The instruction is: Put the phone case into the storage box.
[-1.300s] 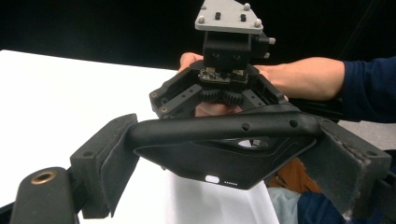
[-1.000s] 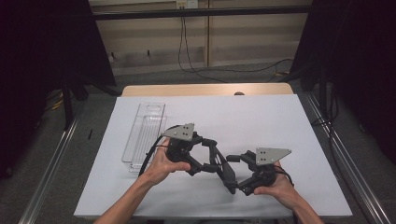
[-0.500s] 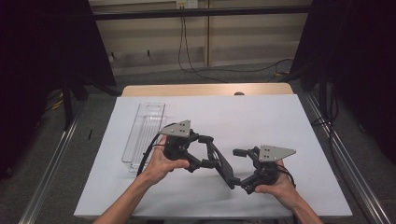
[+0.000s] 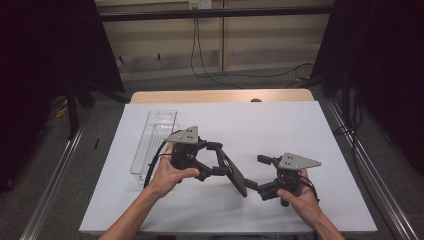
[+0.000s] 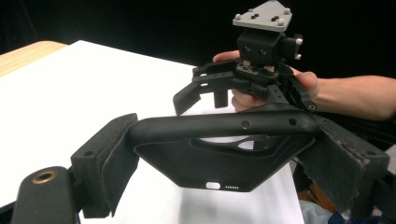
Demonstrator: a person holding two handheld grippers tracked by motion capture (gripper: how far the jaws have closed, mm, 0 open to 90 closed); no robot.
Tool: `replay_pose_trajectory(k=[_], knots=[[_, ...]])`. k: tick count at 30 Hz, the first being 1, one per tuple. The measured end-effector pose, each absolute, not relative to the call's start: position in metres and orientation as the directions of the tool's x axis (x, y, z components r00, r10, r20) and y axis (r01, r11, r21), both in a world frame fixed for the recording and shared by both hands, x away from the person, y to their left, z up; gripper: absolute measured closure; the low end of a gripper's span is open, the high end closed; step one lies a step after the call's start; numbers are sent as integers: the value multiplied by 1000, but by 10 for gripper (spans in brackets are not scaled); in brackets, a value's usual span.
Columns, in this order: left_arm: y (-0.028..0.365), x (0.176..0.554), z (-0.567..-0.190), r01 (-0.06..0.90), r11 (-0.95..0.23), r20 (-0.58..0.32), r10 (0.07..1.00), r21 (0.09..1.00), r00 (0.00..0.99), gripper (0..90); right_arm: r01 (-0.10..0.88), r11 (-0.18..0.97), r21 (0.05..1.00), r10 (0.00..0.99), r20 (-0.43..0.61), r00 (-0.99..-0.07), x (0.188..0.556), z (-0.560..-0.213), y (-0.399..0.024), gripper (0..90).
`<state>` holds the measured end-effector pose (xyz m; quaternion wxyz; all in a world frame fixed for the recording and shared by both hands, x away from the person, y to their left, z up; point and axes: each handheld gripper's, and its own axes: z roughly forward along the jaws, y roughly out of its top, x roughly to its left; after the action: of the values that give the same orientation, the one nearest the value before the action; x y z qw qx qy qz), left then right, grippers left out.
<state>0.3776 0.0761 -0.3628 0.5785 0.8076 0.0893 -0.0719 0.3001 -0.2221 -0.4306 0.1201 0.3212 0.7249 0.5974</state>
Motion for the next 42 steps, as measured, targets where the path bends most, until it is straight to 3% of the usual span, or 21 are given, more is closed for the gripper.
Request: replay_pose_trajectory(k=[11,19,31,42], knots=[[85,378,-360,260,-301,-231,129,917,964,149,348,65,935,710,201,-675,302,-431,-230,10],[93,379,-355,270,-285,-229,170,920,958,149,316,66,947,774,151,-615,300,-429,-232,1],[101,378,-351,284,-297,-214,249,912,945,150,282,92,955,835,81,-545,289,-426,-246,5],[109,378,-347,296,-295,-205,304,908,931,149,297,55,953,868,102,-486,273,-427,-269,7]])
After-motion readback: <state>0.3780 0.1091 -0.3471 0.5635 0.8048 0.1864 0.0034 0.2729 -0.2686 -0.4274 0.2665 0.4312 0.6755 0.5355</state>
